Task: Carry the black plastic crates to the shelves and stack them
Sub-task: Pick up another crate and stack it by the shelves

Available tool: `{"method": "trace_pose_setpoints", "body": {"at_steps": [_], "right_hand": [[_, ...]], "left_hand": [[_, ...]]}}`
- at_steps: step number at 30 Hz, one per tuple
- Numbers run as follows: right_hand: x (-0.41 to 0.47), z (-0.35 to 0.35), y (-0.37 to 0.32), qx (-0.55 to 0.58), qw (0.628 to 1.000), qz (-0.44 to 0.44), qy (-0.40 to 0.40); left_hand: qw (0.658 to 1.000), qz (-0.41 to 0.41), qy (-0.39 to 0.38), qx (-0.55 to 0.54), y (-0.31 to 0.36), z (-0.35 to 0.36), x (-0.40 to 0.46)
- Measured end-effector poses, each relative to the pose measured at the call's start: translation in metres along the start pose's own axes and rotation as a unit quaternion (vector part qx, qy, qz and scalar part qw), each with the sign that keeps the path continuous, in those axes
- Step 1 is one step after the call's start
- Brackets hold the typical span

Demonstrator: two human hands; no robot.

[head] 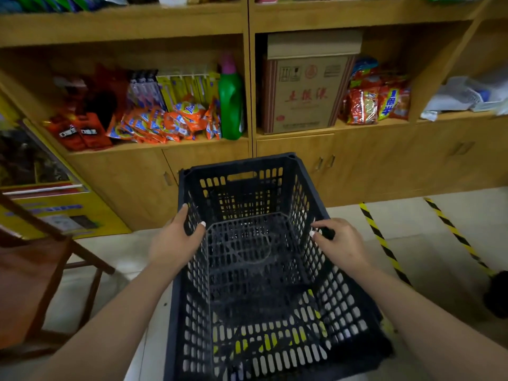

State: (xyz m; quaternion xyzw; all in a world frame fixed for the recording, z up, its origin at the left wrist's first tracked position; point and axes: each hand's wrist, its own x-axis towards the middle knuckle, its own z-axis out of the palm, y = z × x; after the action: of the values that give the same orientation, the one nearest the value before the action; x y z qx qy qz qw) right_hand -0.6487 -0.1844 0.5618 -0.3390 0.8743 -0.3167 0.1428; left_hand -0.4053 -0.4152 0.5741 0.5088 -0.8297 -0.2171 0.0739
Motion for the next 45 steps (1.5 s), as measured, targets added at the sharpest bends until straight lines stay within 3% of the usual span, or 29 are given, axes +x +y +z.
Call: {"method": "trace_pose_setpoints", "body": {"at_steps": [13, 23, 29, 32, 38, 45], "right_hand": [[0.097, 0.052, -0.025, 0.001, 0.998, 0.062, 0.011], [0.105, 0.065, -0.013, -0.074, 0.995, 0.049, -0.048], [0.098, 0.057, 0.001, -0.063, 0.993, 0.049, -0.089], [0.096, 0.057, 0.002, -0.042, 0.993, 0.048, -0.099], [0.1, 0.053, -0.001, 0.04, 0.993, 0.051, -0.096], [0.12, 0.049, -0.004, 0.073, 0.993, 0.037, -0.085]], "left_hand": [[0.998, 0.033, -0.052, 0.018, -0.014, 0.017, 0.134], [0.996, 0.053, -0.045, 0.053, -0.018, 0.037, 0.125], [0.997, 0.028, -0.044, 0.048, -0.019, 0.046, 0.104], [0.999, 0.002, -0.048, 0.022, -0.024, 0.048, 0.097], [0.984, -0.058, -0.057, -0.16, -0.013, 0.04, 0.101], [0.981, -0.05, -0.032, -0.185, -0.003, 0.037, 0.114]]}}
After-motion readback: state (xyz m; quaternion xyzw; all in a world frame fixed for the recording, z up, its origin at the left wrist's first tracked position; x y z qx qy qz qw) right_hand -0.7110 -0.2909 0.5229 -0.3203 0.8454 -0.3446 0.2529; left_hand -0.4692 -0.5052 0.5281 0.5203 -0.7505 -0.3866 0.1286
